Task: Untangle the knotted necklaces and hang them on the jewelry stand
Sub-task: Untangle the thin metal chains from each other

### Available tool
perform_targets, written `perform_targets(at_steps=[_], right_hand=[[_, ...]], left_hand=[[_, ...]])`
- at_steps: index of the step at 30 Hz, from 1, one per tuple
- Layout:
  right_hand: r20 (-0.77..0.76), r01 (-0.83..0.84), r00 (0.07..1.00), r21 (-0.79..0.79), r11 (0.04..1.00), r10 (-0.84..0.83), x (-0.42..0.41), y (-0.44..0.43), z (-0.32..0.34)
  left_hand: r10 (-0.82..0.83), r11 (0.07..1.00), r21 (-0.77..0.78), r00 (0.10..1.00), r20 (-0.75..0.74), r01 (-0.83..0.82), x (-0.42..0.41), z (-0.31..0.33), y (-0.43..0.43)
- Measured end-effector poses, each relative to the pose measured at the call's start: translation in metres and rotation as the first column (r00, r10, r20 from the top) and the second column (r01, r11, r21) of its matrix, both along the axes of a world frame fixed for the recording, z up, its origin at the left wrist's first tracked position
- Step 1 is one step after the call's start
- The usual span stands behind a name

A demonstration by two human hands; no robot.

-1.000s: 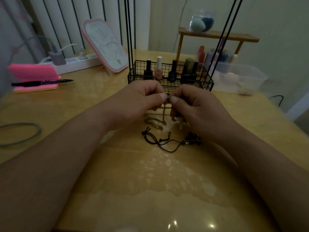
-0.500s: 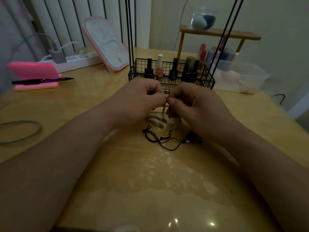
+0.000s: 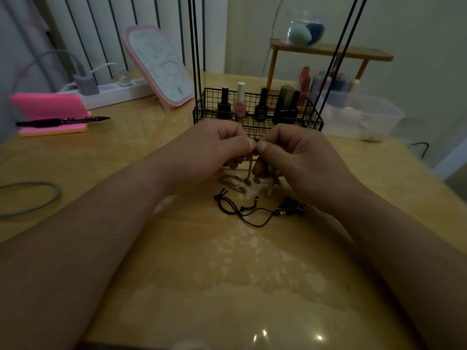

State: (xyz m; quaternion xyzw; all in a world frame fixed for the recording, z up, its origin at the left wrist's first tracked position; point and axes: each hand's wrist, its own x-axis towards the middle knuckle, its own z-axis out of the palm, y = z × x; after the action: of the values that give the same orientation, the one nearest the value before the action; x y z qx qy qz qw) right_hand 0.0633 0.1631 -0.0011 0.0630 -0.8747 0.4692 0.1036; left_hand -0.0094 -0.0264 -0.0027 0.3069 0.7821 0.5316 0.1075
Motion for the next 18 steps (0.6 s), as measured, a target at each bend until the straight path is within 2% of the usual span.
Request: perform_targets(at_steps=[11,18], right_hand=[[-0.014,0.001,1.000,0.080,0.997,0.000,0.0006,-0.0031,-0.0006],[0.047,0.012,0.999,-0.055,0.998,-0.009,-0.0006,-0.0013,0.0003]], left_hand=[[0.020,0.996,-0.086,0.997,-0.075,-0.027,-0.0012,0.0004,-0.0010],[-0.016,1.000,-0.014,1.000,-0.015,0.016,-0.0014,0.0010,-0.0020]])
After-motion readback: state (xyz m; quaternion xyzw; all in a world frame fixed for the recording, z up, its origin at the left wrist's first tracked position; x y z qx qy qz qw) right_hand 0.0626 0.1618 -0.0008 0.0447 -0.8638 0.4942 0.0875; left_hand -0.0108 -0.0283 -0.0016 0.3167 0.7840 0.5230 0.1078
